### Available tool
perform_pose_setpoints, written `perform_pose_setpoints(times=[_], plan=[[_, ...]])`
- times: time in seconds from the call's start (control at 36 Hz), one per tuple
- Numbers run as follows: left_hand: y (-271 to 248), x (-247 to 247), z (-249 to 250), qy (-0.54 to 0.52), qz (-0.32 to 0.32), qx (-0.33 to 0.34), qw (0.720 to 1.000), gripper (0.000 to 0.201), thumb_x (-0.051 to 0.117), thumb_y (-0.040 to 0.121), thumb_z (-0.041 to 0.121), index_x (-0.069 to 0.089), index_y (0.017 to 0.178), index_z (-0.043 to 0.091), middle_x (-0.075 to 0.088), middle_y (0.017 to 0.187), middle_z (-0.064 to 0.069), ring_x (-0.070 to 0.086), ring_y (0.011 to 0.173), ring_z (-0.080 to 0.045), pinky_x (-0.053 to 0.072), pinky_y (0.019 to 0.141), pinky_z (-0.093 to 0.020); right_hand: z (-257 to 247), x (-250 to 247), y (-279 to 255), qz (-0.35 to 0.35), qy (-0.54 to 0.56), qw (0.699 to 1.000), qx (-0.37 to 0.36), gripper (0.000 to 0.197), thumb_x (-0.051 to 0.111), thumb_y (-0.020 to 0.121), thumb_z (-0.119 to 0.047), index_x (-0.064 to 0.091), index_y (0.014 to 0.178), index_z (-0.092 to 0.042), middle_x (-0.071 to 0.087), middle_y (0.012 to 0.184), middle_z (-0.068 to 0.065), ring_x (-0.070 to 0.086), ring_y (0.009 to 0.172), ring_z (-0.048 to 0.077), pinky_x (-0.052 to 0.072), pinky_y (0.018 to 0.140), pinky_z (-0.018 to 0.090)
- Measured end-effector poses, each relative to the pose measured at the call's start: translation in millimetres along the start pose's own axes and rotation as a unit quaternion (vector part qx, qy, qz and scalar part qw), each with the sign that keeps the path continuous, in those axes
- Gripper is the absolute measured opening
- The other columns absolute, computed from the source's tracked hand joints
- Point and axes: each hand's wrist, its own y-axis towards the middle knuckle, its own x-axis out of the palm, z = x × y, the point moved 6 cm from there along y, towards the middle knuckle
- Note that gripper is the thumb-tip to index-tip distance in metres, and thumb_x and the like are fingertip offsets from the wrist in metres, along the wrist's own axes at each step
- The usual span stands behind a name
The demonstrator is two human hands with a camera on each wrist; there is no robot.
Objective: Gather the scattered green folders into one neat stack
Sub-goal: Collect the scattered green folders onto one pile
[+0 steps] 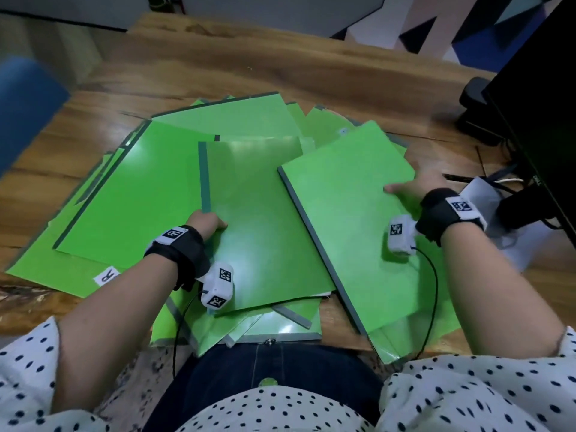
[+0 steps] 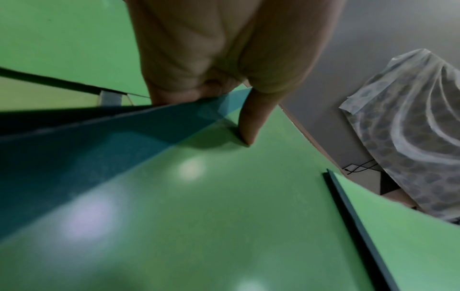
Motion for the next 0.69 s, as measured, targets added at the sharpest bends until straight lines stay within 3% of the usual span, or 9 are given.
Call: perform_pose_setpoints(times=[0.06, 0.11, 0.22, 0.33, 0.42, 0.5, 0.58, 0.64, 0.69], plan=[[0, -3, 3, -0.013, 0.0, 0.002, 1.0, 0.048, 0.064, 0.088, 0.015, 0.049, 0.125, -0.012, 0.058, 0.123, -0.023, 0.057, 0.11, -0.037, 0.045, 0.087, -0.038, -20, -29, -10, 0.04, 0.0, 0.999, -0.022, 0.07, 0.079, 0.058, -0.057, 0.063, 0.096, -0.001, 0.067, 0.095, 0.015, 0.063, 0.082, 0.029, 0.053, 0.076, 0.038], [0, -5, 7, -0.015, 0.001, 0.005, 1.0, 0.048, 0.063, 0.088, 0.016, 0.05, 0.124, -0.012, 0.057, 0.125, -0.023, 0.056, 0.112, -0.038, 0.045, 0.09, -0.039, -43, -59, -22, 0.103, -0.048, 0.992, -0.047, 0.061, 0.077, 0.068, -0.051, 0.059, 0.092, 0.002, 0.062, 0.093, 0.018, 0.059, 0.083, 0.031, 0.046, 0.071, 0.034], [-5, -4, 12, 0.024, -0.002, 0.015, 1.0, 0.045, 0.062, 0.09, 0.014, 0.051, 0.125, -0.013, 0.053, 0.13, -0.026, 0.052, 0.119, -0.039, 0.042, 0.101, -0.041, -83, -112, -46, 0.245, -0.079, 0.963, -0.079, 0.062, 0.073, 0.077, -0.047, 0.058, 0.109, 0.004, 0.061, 0.114, 0.025, 0.06, 0.106, 0.038, 0.048, 0.082, 0.043], [-8, 1, 9, 0.045, -0.013, 0.013, 0.999, 0.046, 0.061, 0.088, 0.009, 0.05, 0.128, -0.01, 0.052, 0.134, -0.025, 0.048, 0.126, -0.036, 0.039, 0.101, -0.036, -90, -123, -46, 0.283, 0.035, 0.957, -0.062, 0.064, 0.07, 0.077, -0.05, 0.055, 0.118, -0.004, 0.058, 0.124, 0.018, 0.056, 0.114, 0.035, 0.046, 0.09, 0.042], [-8, 4, 6, 0.02, -0.011, 0.012, 1.0, 0.045, 0.062, 0.087, 0.008, 0.051, 0.127, -0.009, 0.058, 0.118, -0.021, 0.054, 0.118, -0.033, 0.043, 0.093, -0.036, -81, -89, -39, 0.244, 0.154, 0.956, -0.06, 0.066, 0.073, 0.07, -0.053, 0.059, 0.116, -0.008, 0.063, 0.119, 0.013, 0.061, 0.11, 0.03, 0.049, 0.089, 0.039], [-11, 8, 5, -0.051, -0.02, 0.008, 0.998, 0.042, 0.053, 0.093, 0.012, 0.05, 0.127, -0.011, 0.05, 0.1, -0.016, 0.05, 0.095, -0.023, 0.04, 0.081, -0.032, -69, -25, -35, 0.175, 0.215, 0.96, -0.048, 0.067, 0.078, 0.07, -0.045, 0.053, 0.117, -0.005, 0.062, 0.118, 0.013, 0.06, 0.109, 0.029, 0.05, 0.09, 0.041], [-13, 15, 3, -0.145, -0.045, -0.023, 0.988, 0.049, 0.042, 0.099, 0.028, 0.044, 0.134, -0.007, 0.052, 0.125, -0.023, 0.05, 0.114, -0.031, 0.04, 0.099, -0.038, -57, 39, -41, 0.1, 0.183, 0.978, -0.02, 0.066, 0.075, 0.078, -0.034, 0.044, 0.126, -0.001, 0.055, 0.127, 0.02, 0.053, 0.117, 0.035, 0.045, 0.096, 0.042], [-16, 19, 2, -0.182, -0.066, -0.038, 0.98, 0.058, 0.039, 0.099, 0.039, 0.032, 0.144, 0.002, 0.035, 0.147, -0.02, 0.036, 0.134, -0.032, 0.029, 0.11, -0.04, -47, 73, -44, 0.048, 0.156, 0.987, 0.0, 0.071, 0.073, 0.081, -0.031, 0.037, 0.134, 0.0, 0.05, 0.134, 0.022, 0.05, 0.122, 0.036, 0.042, 0.098, 0.042], [-14, 23, -1, -0.206, -0.072, -0.045, 0.975, 0.065, 0.042, 0.097, 0.044, 0.026, 0.147, 0.006, 0.025, 0.154, -0.015, 0.027, 0.14, -0.03, 0.024, 0.112, -0.04, -41, 95, -44, 0.004, 0.125, 0.992, 0.004, 0.078, 0.071, 0.083, -0.03, 0.028, 0.141, 0.001, 0.044, 0.14, 0.021, 0.046, 0.127, 0.034, 0.041, 0.1, 0.041]])
